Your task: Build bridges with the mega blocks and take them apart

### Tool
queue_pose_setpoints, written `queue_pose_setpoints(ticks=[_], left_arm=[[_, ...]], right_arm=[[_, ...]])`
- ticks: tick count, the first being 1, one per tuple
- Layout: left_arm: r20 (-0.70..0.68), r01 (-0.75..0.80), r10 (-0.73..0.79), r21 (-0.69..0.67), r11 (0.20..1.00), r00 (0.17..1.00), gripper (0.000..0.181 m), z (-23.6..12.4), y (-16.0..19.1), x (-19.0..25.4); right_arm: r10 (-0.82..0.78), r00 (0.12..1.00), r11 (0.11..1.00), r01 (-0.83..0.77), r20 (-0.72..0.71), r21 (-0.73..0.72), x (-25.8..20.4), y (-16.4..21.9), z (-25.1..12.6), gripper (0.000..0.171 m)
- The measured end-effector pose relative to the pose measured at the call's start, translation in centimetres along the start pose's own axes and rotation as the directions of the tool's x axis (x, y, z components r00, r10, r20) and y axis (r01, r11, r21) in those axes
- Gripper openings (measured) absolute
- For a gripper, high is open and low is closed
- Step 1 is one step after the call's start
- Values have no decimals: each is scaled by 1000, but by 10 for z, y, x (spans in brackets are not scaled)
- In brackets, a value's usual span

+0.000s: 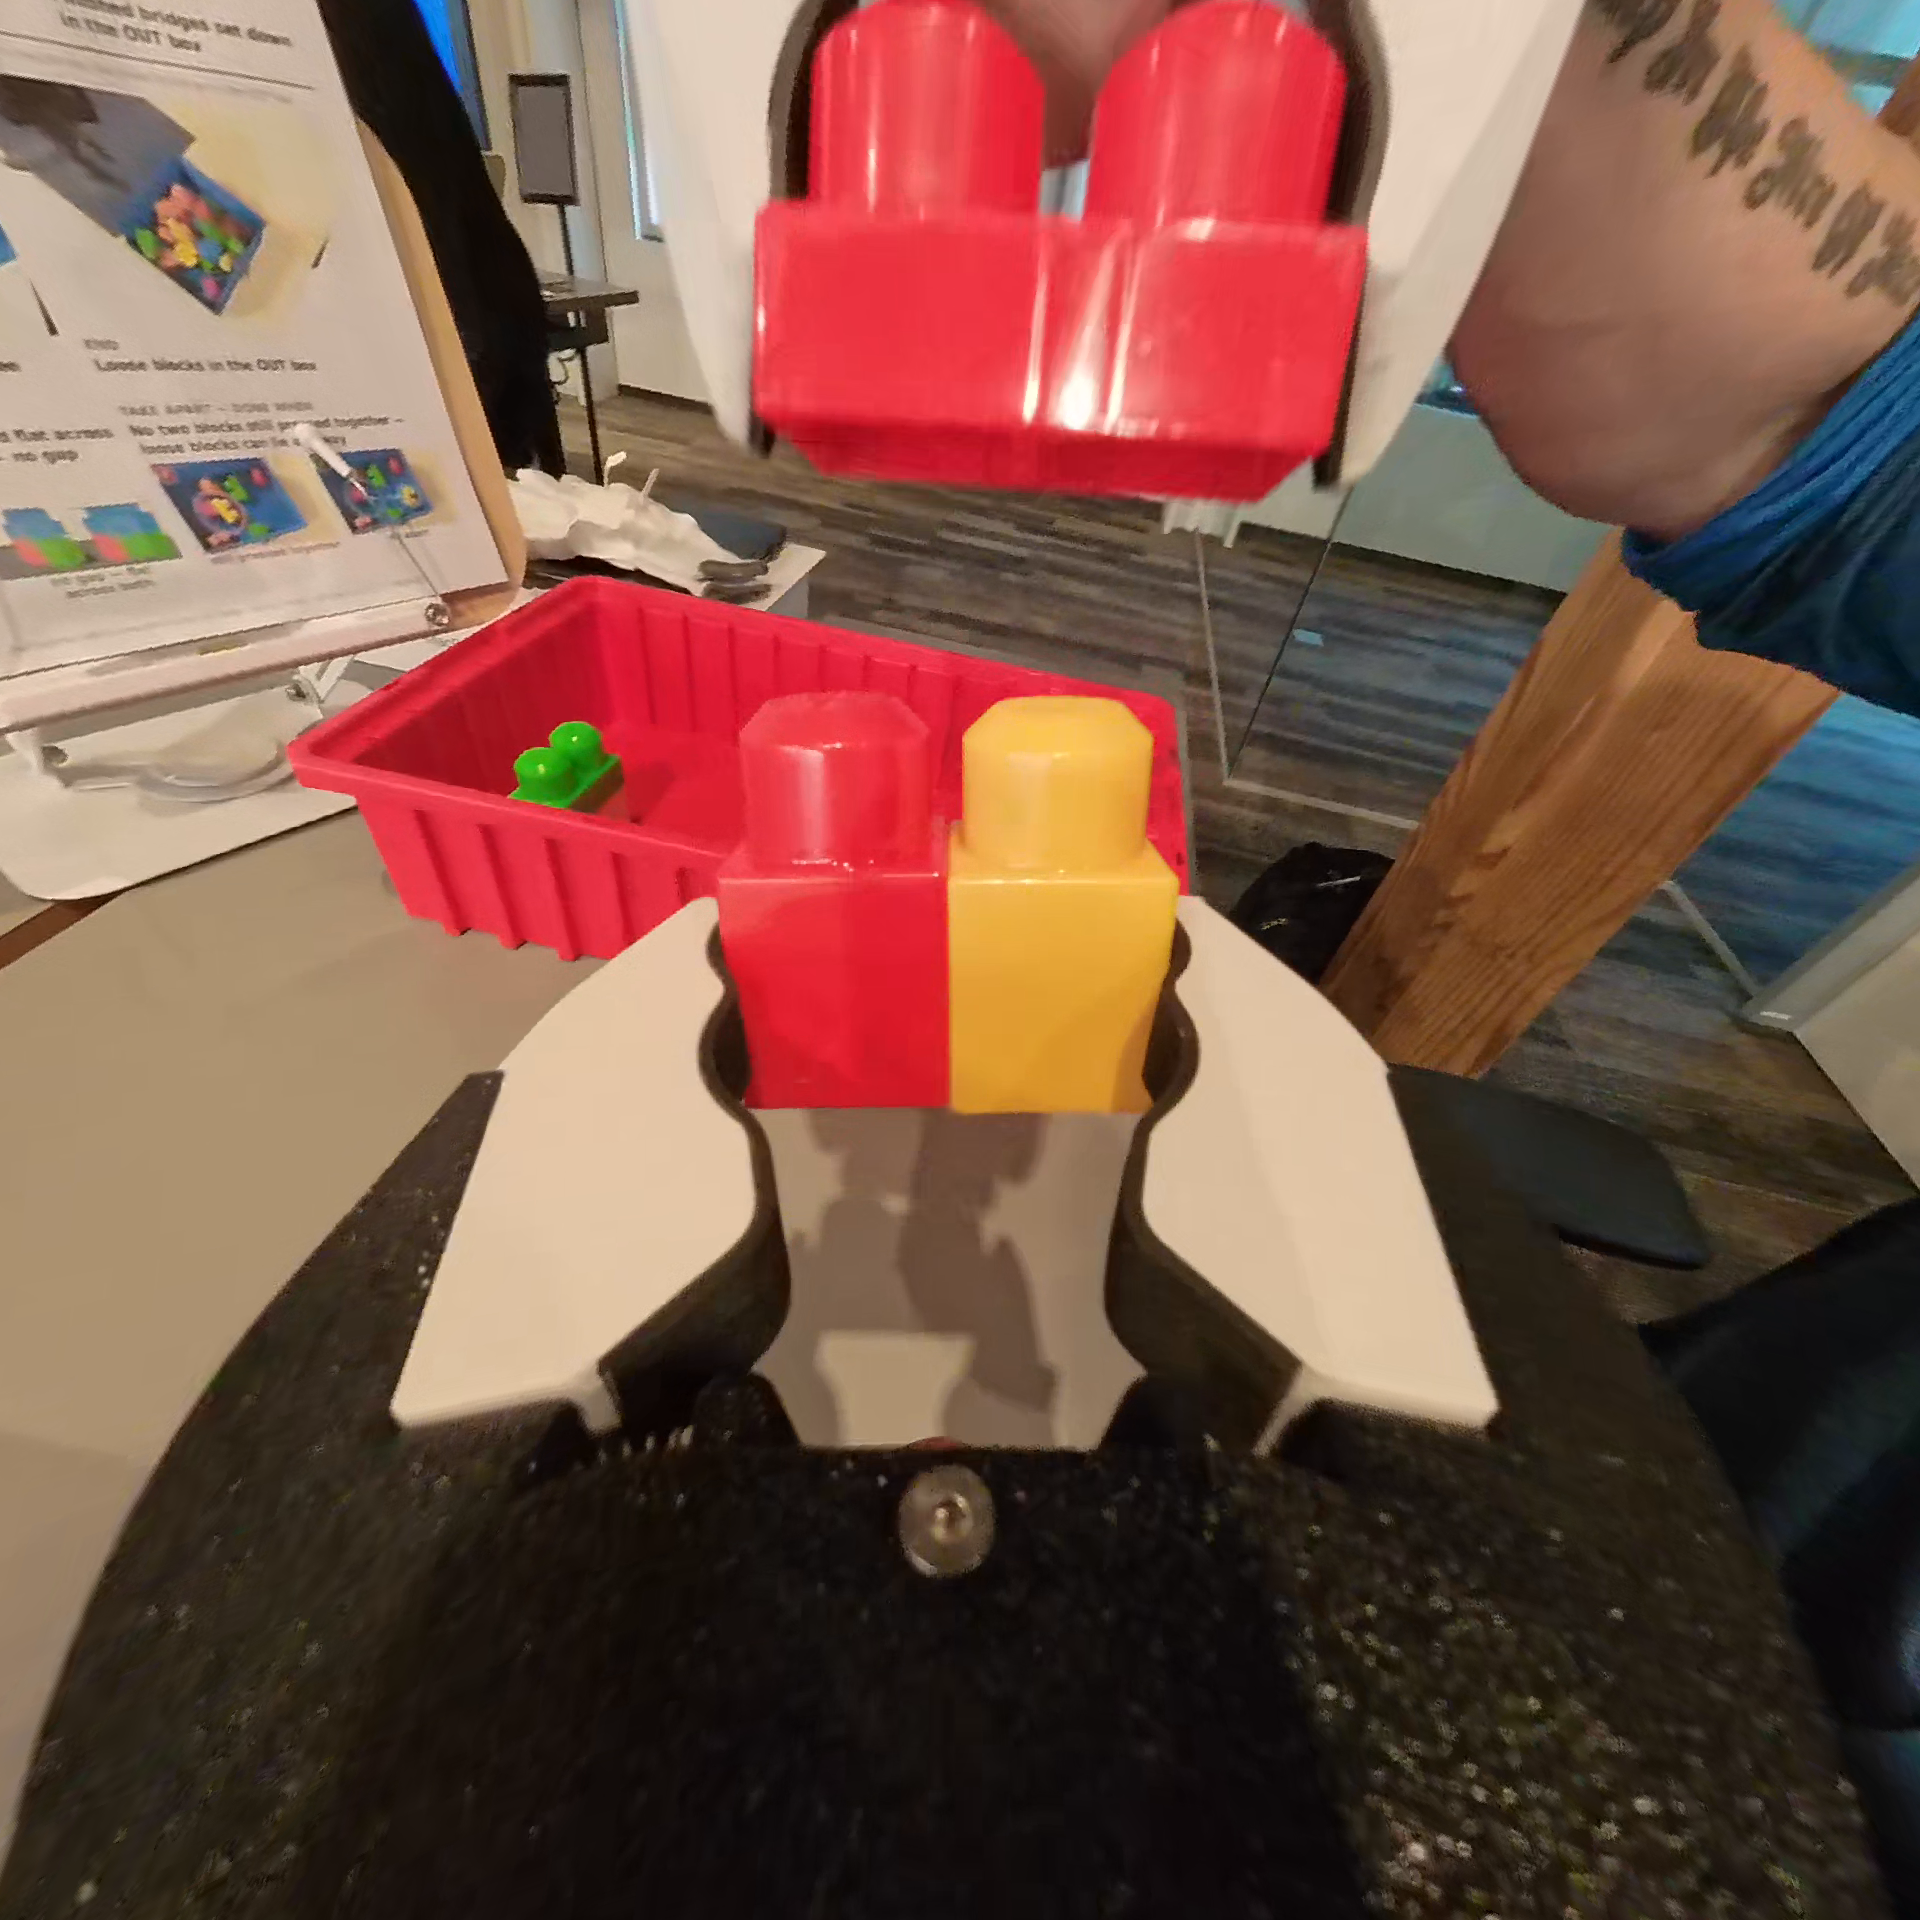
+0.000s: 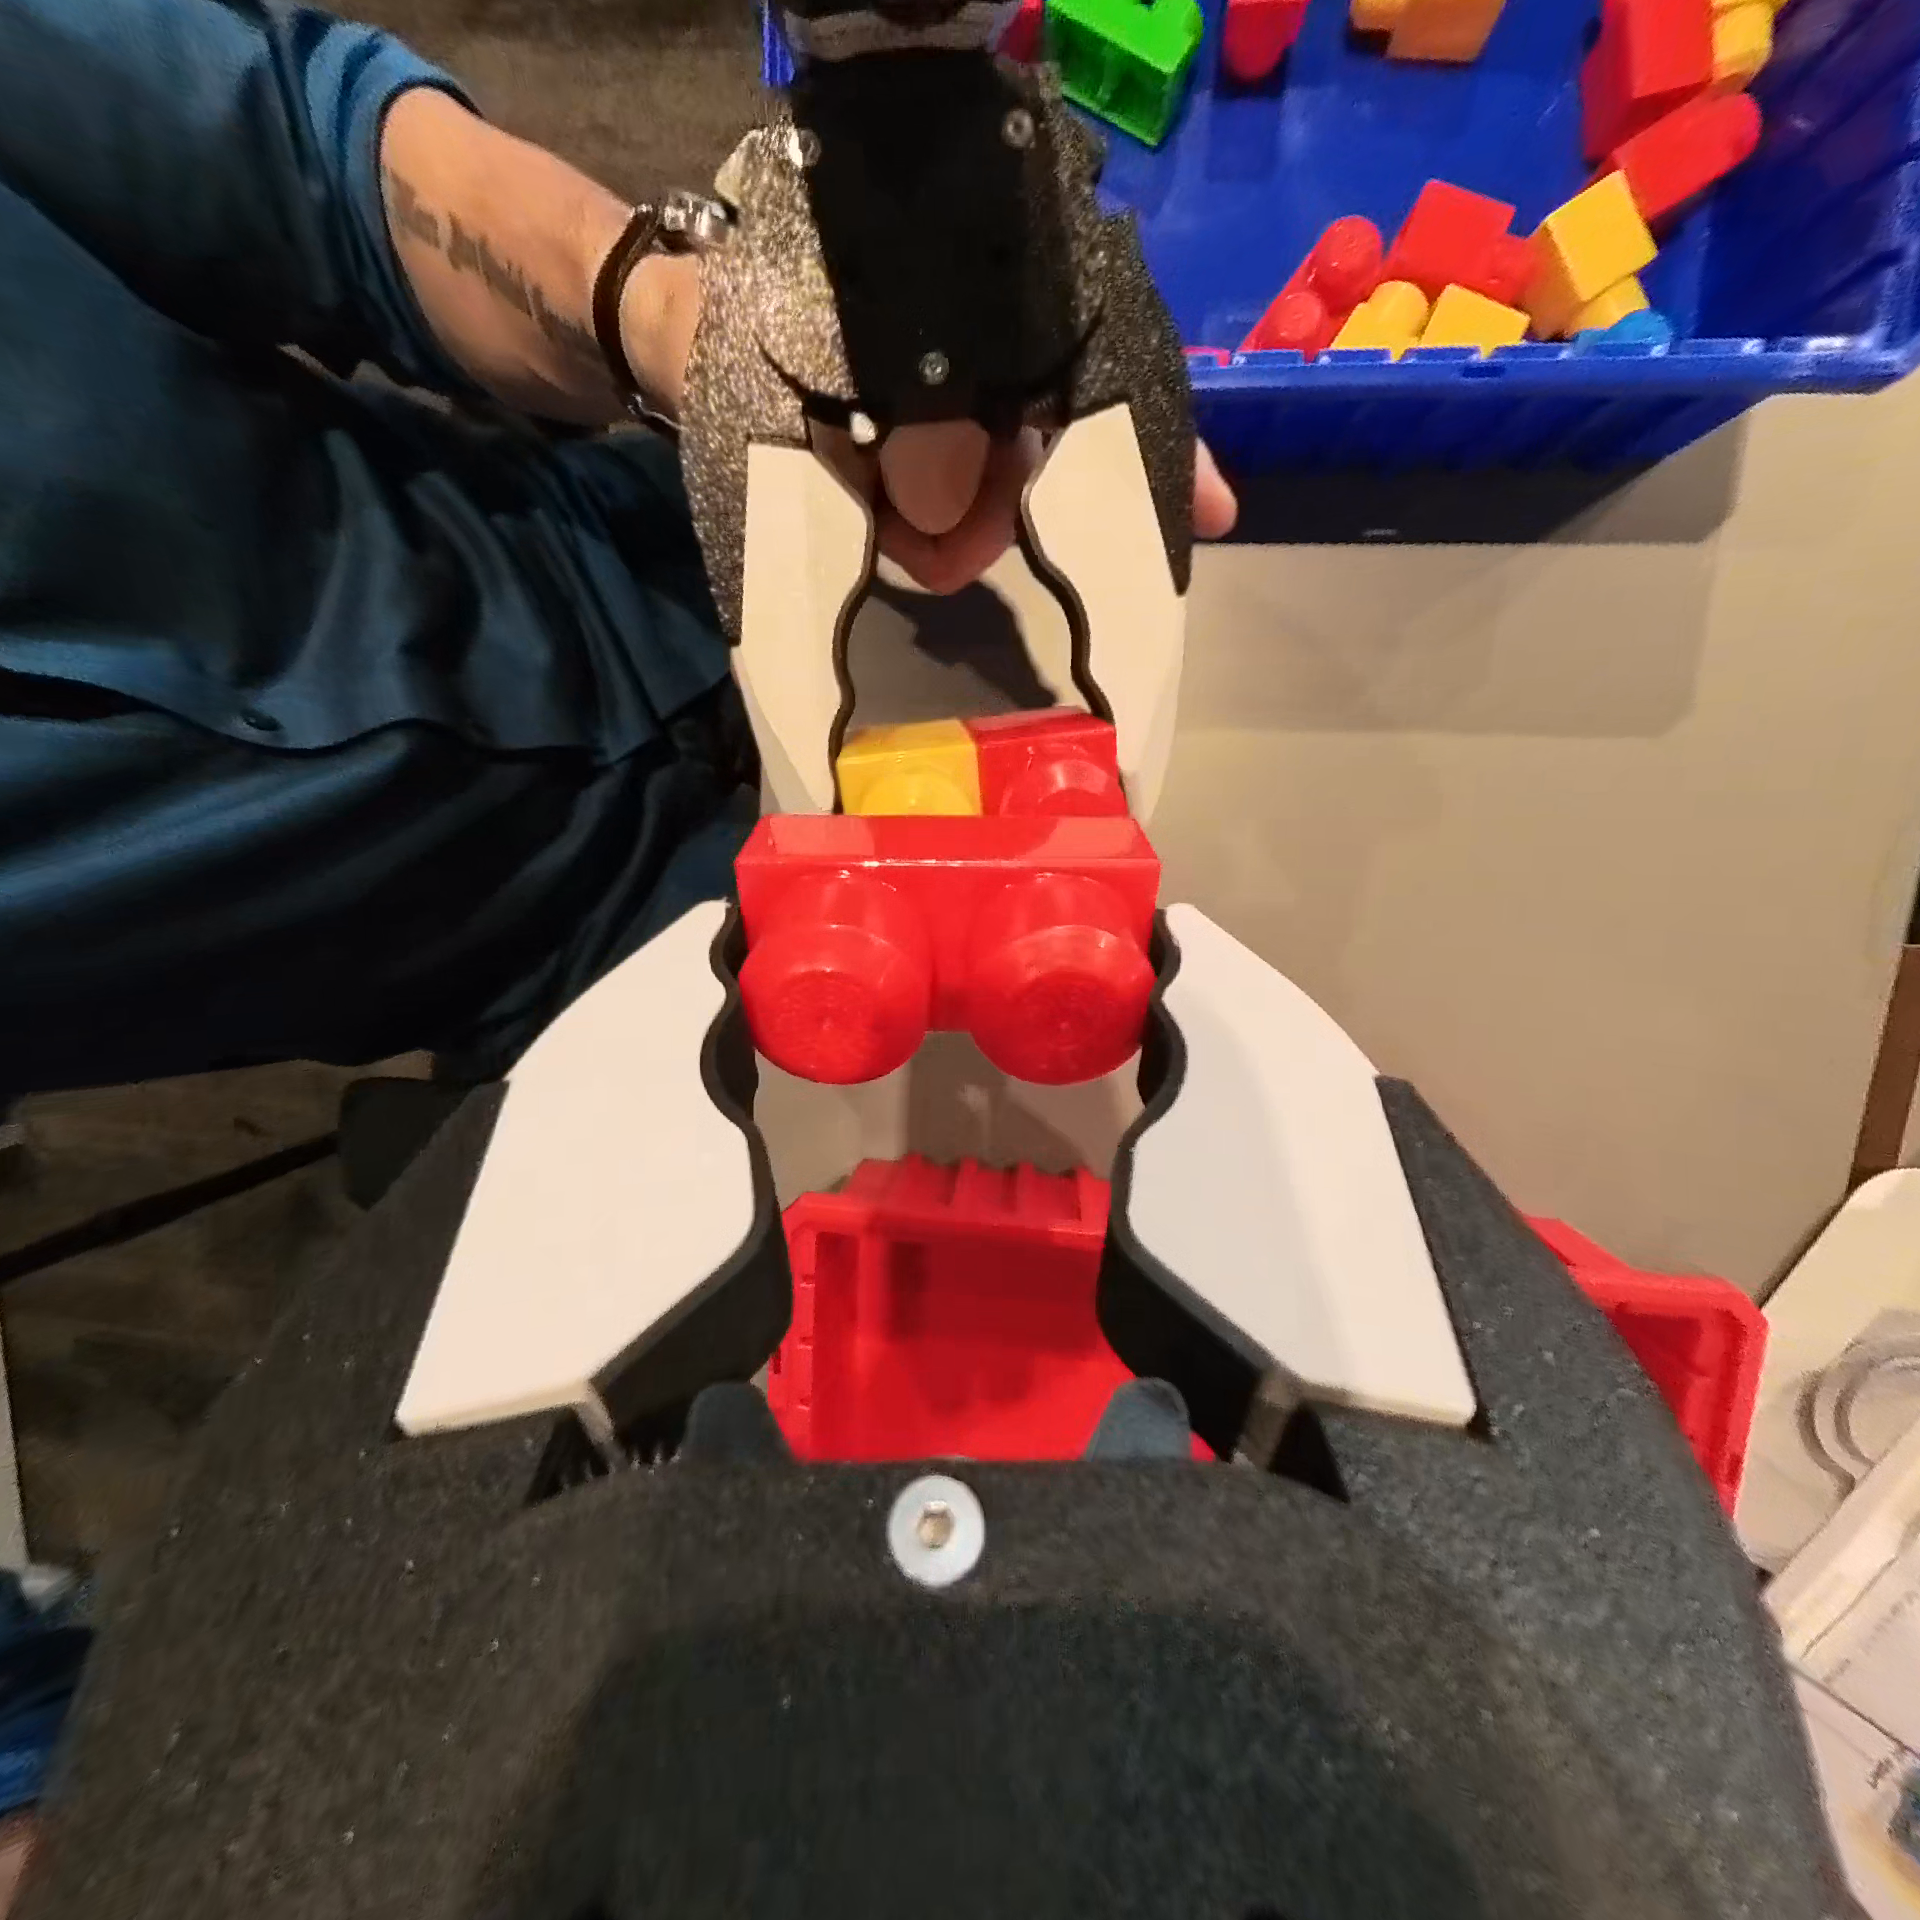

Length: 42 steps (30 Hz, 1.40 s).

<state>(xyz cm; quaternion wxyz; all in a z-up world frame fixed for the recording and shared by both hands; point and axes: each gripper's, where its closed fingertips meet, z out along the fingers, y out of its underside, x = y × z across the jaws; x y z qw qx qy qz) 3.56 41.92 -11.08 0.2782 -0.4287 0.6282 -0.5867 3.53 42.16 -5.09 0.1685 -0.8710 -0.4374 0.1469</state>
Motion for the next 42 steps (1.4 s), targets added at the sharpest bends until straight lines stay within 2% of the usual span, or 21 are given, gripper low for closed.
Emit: queue_pose_setpoints(ticks=[8, 16, 23, 36, 42], left_arm=[[-28, 21, -21, -3, 1000, 999, 75, -5, 2, -1], [0, -31, 31, -32, 999, 1000, 75, -3, 5, 1], [33, -87, 87, -13, 996, 996, 74, -8, -2, 6], [47, -99, 97, 35, 994, 994, 74, -12, -8, 8], [41, -119, 116, 81, 990, 992, 74, -15, -16, 13]], right_arm=[[-12, 1000, 996, 14, 28, -84, 6, 3, 28, 73], [-14, 997, 995, 21, 73, -99, 6, 3, 45, 73], [-20, 992, 999, 25, 122, -38, -2, 0, 42, 73], [-80, 997, 997, 79, 14, 21, -2, -1, 43, 73], [-83, 996, 991, 82, 12, 105, -7, -6, 40, 73]])
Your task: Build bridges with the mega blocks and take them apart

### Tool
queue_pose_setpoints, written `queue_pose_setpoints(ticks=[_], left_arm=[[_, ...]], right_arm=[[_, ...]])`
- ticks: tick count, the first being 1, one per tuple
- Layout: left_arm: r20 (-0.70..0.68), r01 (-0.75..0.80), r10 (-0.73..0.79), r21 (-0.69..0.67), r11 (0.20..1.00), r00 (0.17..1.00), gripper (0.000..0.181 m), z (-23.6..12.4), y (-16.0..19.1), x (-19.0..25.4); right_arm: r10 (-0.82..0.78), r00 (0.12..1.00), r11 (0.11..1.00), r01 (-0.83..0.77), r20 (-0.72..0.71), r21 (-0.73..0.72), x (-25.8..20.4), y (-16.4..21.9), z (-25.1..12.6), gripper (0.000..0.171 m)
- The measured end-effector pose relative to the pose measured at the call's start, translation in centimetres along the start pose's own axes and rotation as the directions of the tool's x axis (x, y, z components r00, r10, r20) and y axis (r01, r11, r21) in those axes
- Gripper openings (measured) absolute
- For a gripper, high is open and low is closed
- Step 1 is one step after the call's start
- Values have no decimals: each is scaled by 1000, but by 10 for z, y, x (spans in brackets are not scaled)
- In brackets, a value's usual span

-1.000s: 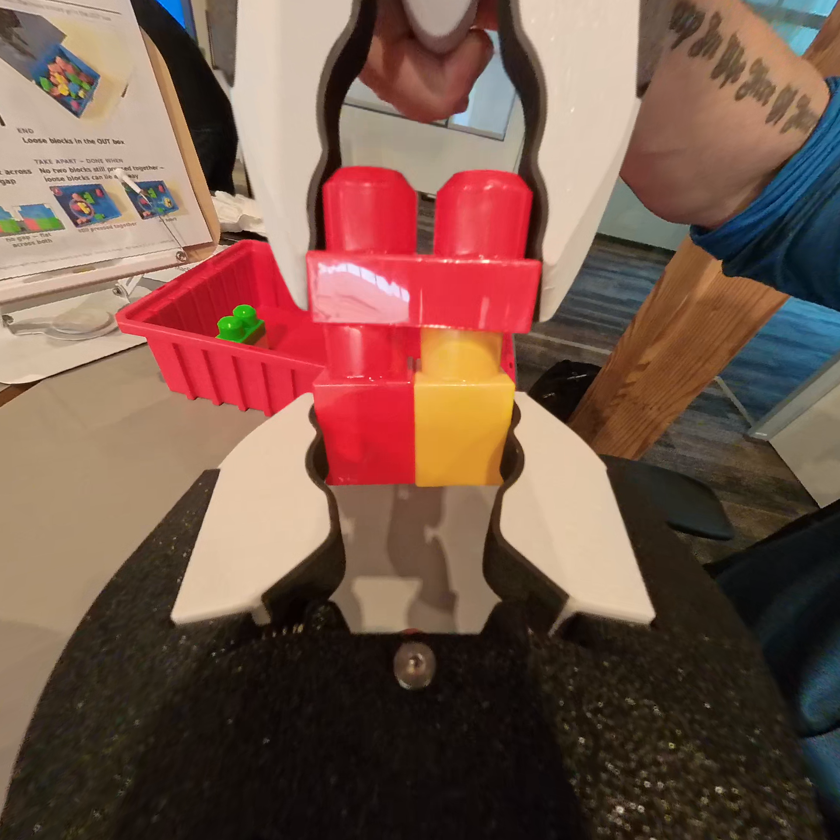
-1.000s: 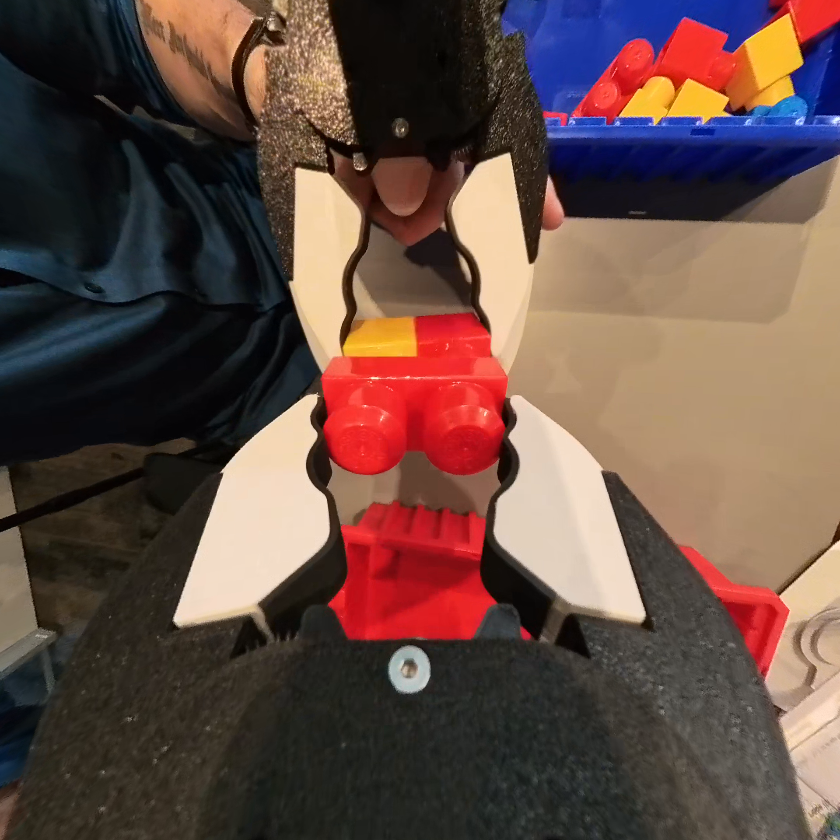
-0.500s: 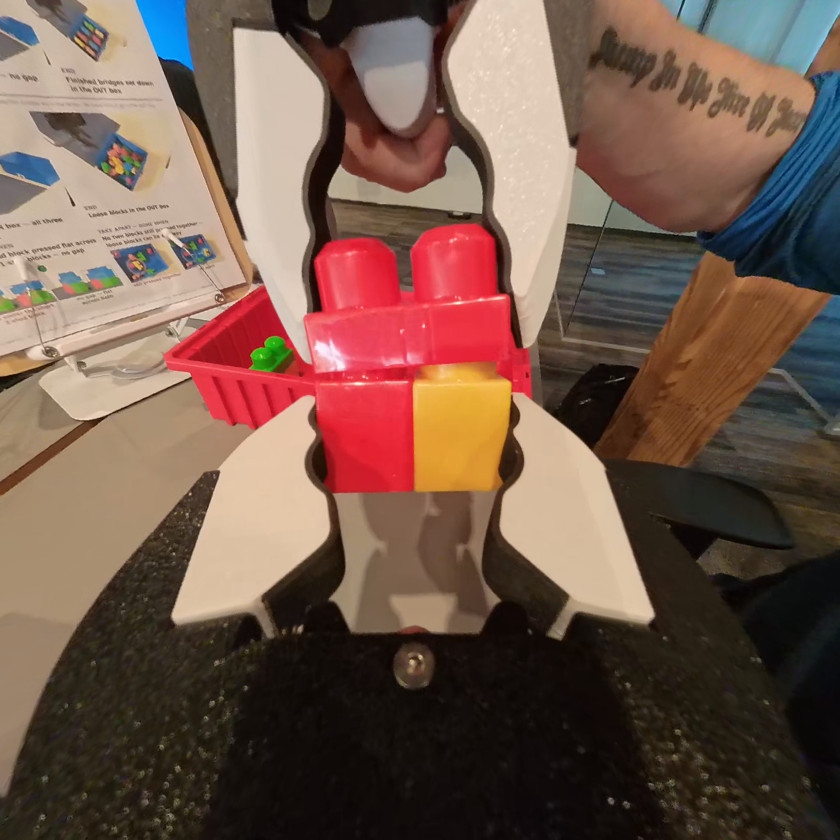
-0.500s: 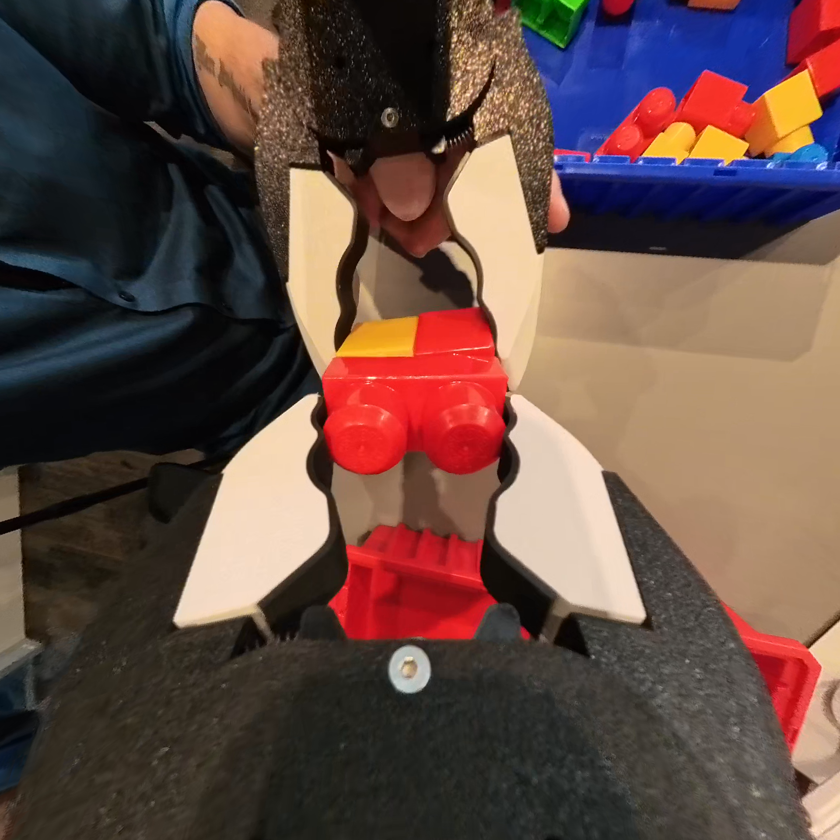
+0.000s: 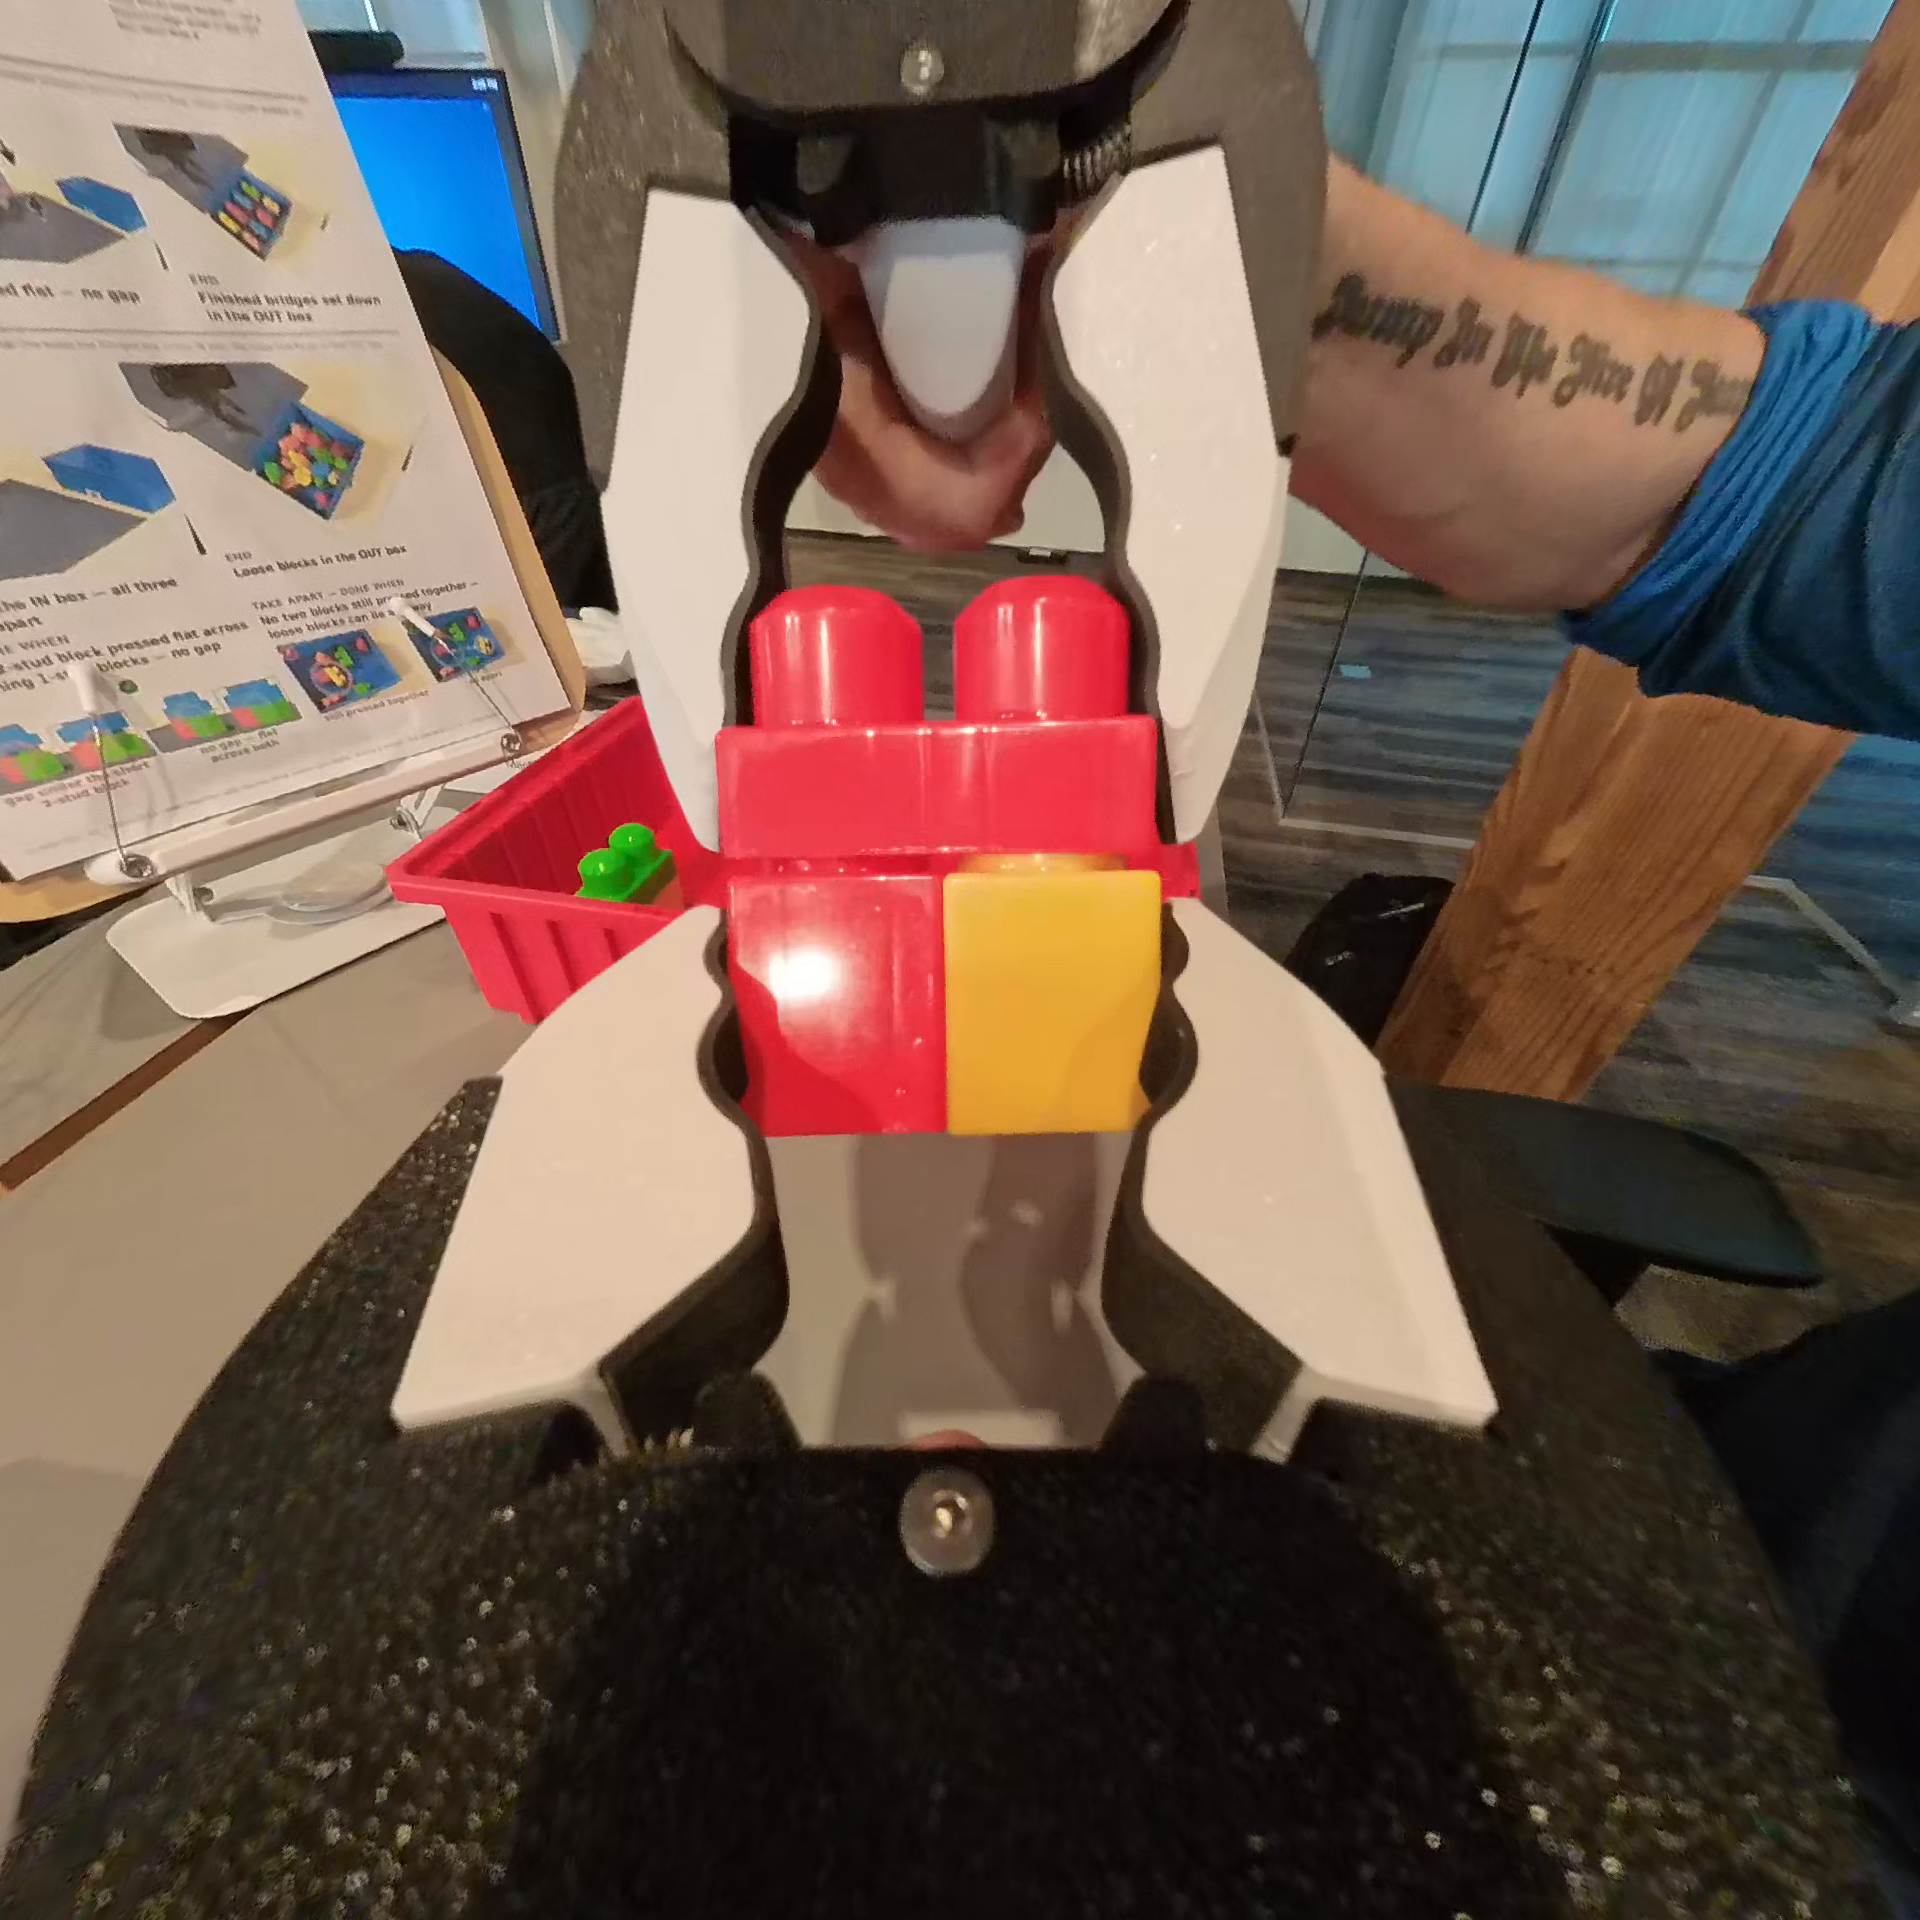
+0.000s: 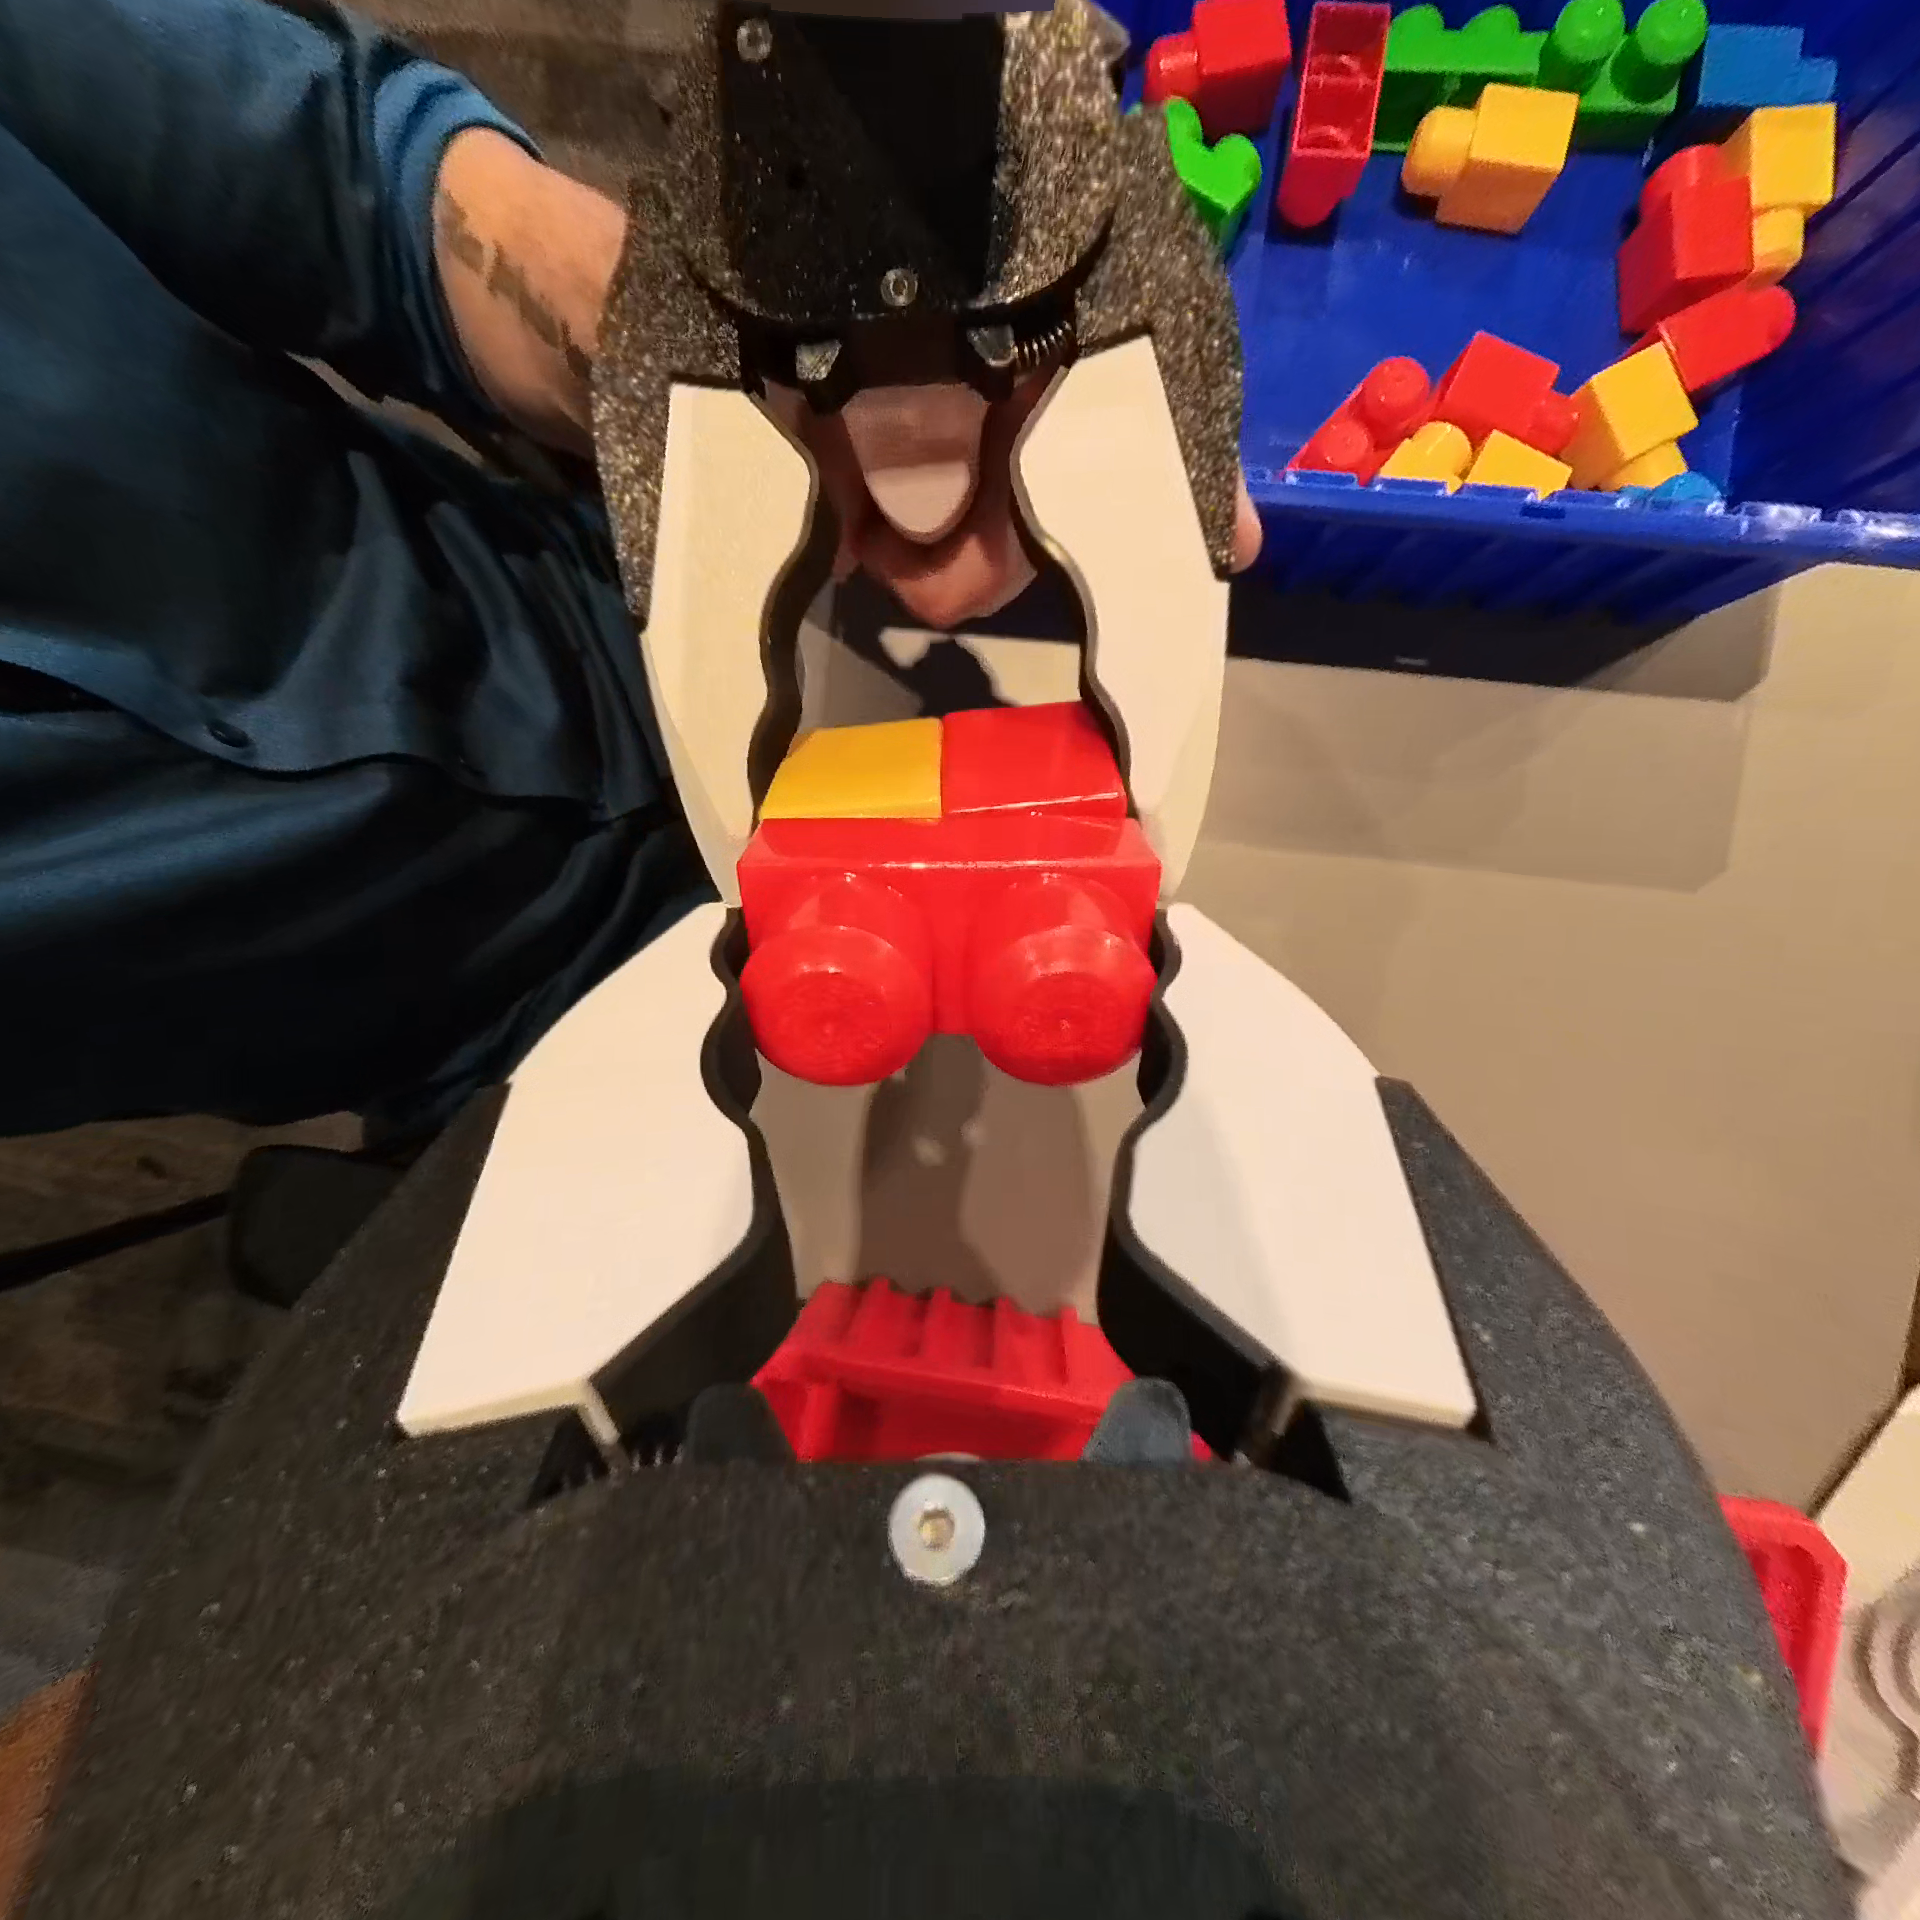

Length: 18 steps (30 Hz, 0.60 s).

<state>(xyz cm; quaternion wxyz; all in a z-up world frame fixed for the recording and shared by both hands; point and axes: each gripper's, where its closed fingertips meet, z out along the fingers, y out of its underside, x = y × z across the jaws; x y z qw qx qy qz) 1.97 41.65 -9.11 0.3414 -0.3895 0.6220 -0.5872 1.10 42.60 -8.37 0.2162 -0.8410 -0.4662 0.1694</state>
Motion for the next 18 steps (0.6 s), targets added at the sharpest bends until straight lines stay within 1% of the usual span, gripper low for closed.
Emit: queue_pose_setpoints(ticks=[9, 12, 14, 18], left_arm=[[-3, -10, 11, 67, 998, 1000, 74, -7, -11, 2], [-1, -4, 4, 107, 994, 1000, 75, -10, -16, 1], [5, -7, 7, 113, 994, 1000, 74, -10, -15, 0], [9, -11, 10, 93, 996, 1000, 74, -8, -11, 0]], right_arm=[[0, 1000, 992, -3, 23, 127, -3, -9, -2, 72], [7, 999, 982, -14, 38, 191, -2, -16, -4, 72], [2, 1000, 980, -7, 27, 198, -1, -17, -4, 72], [9, 1000, 986, -13, 28, 166, -1, -10, -1, 73]])
